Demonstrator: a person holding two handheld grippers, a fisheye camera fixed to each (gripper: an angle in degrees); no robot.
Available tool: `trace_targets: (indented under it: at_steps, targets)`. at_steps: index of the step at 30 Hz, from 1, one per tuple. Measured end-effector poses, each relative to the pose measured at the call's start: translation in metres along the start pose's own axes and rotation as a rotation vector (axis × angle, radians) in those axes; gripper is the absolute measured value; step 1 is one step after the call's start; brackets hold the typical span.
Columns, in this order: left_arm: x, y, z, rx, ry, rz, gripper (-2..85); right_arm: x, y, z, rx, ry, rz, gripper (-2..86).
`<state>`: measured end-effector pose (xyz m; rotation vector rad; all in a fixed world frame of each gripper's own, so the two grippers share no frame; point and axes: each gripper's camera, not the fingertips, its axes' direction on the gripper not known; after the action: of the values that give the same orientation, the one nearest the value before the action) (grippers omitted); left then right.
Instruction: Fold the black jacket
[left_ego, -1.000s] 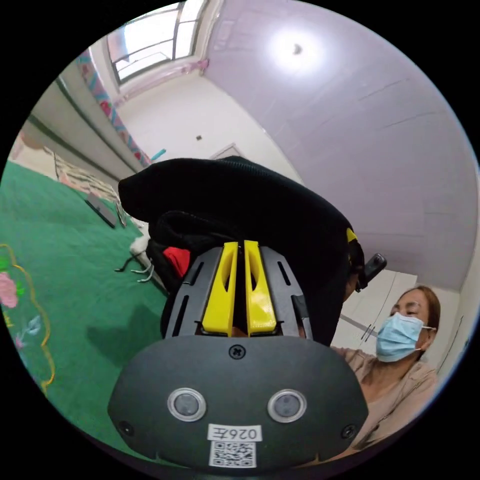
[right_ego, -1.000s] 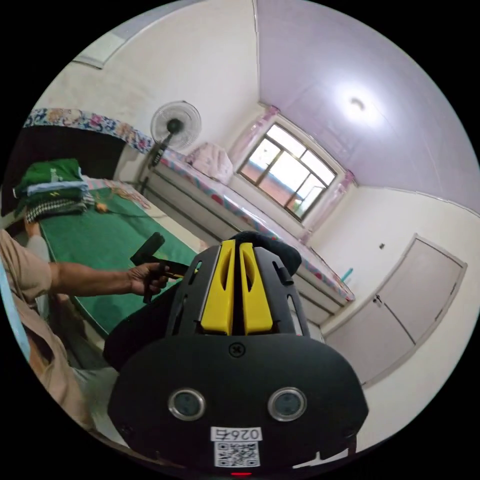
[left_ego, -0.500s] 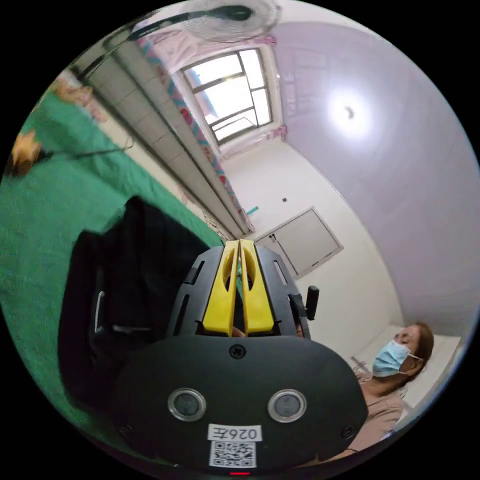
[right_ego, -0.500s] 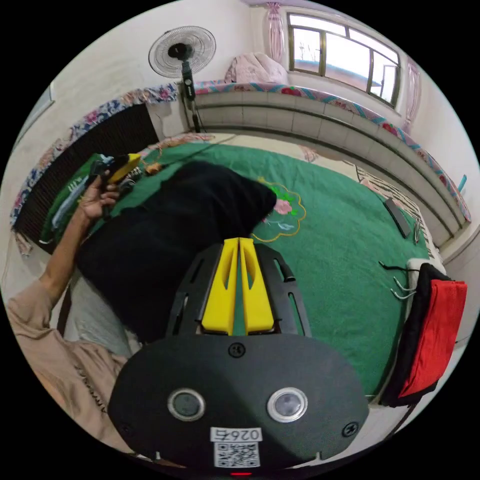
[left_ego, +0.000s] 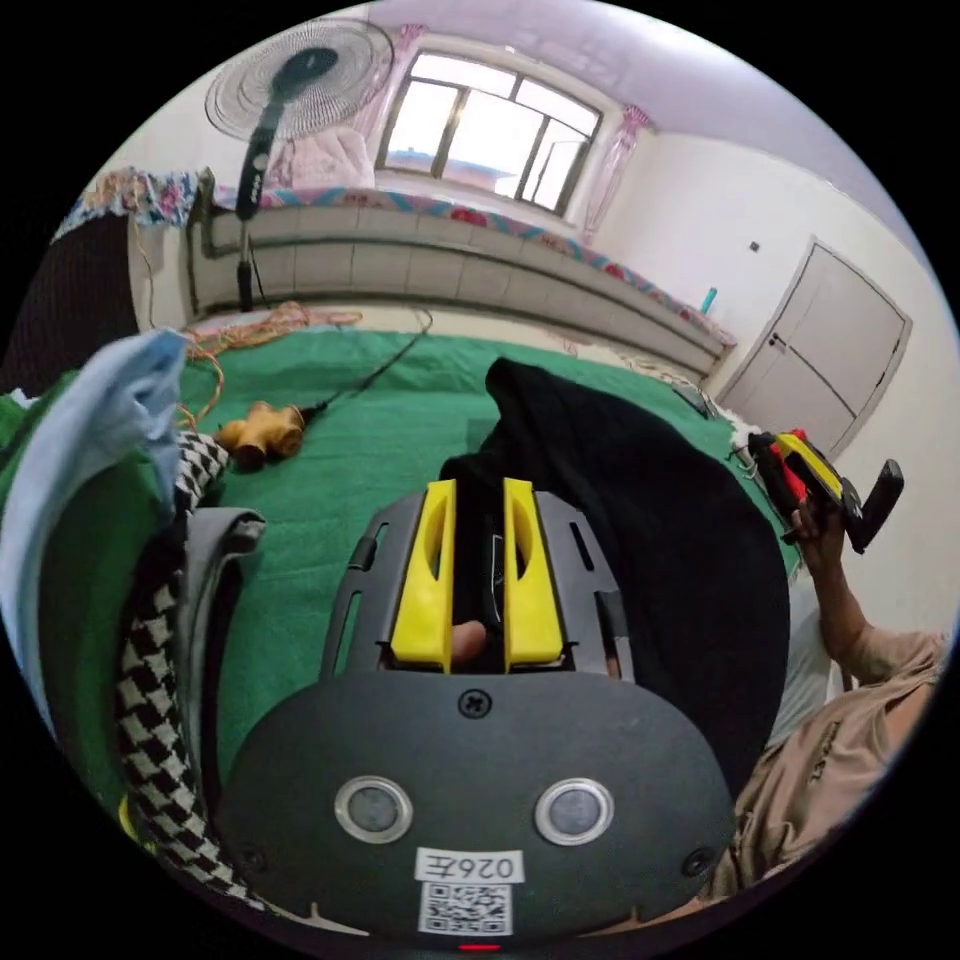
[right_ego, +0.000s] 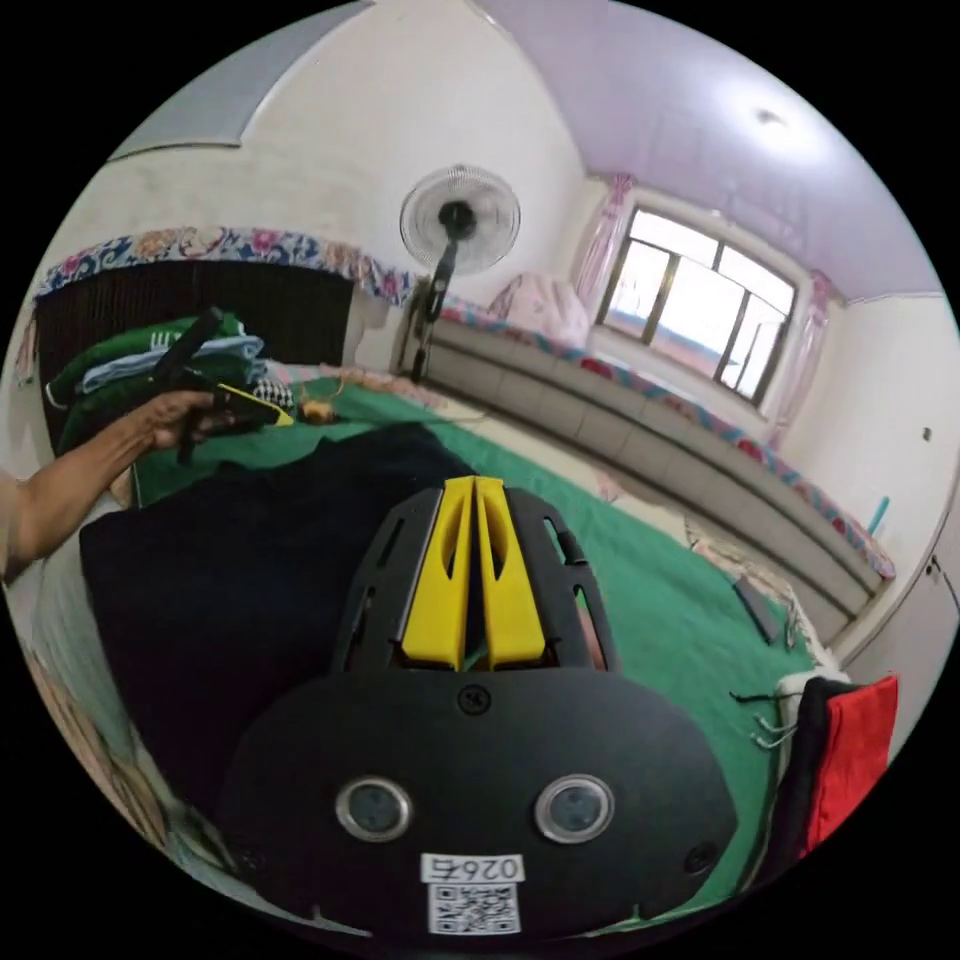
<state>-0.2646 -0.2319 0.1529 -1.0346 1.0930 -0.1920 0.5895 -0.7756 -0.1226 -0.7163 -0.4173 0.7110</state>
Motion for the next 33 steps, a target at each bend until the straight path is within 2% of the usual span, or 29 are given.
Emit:
trace_targets:
  at_steps: [3,5,6,10,14,17,19,23,25,27,29,33]
  targets:
    - [-0.007,-0.019,0.012,-0.05,-0.017,-0.003,13.2,0.021,0.023,0.037,-0.106,-0.04,0.131,-0.9]
    - [-0.012,-0.031,0.02,-0.06,0.016,-0.023,15.6,0.062,0.048,0.062,-0.152,-0.096,0.321,0.1]
    - [-0.015,-0.037,0.026,-0.074,0.076,-0.035,15.4,0.073,0.056,0.069,-0.16,-0.124,0.368,0.5]
    - [-0.037,-0.046,0.04,-0.179,0.229,-0.126,16.1,0.144,0.118,0.129,-0.257,-0.393,0.683,11.1]
    - [-0.064,-0.051,0.031,-0.169,0.426,-0.222,16.8,0.176,0.181,0.195,-0.317,-0.567,0.9,16.1]
    - [-0.067,-0.052,0.019,-0.144,0.482,-0.226,18.1,0.177,0.208,0.234,-0.296,-0.731,0.958,18.7]
    - [-0.06,-0.054,0.006,-0.136,0.497,-0.18,20.9,0.165,0.216,0.256,-0.347,-0.782,0.912,19.5]
    - [-0.049,-0.056,-0.014,-0.132,0.479,-0.129,21.2,0.154,0.23,0.262,-0.319,-0.701,0.86,19.6]
    - [-0.043,-0.055,-0.019,-0.168,0.577,-0.102,11.3,0.156,0.242,0.266,-0.307,-0.722,0.871,19.3]
    - [-0.036,-0.054,-0.016,-0.224,0.715,-0.106,9.5,0.156,0.254,0.269,-0.289,-0.766,0.897,18.5]
    - [-0.029,-0.055,-0.019,-0.244,0.696,-0.094,10.8,0.154,0.27,0.272,-0.26,-0.803,0.935,18.2]
    - [-0.004,-0.056,-0.031,-0.307,0.532,-0.035,12.0,0.147,0.279,0.274,-0.262,-0.808,0.916,17.8]
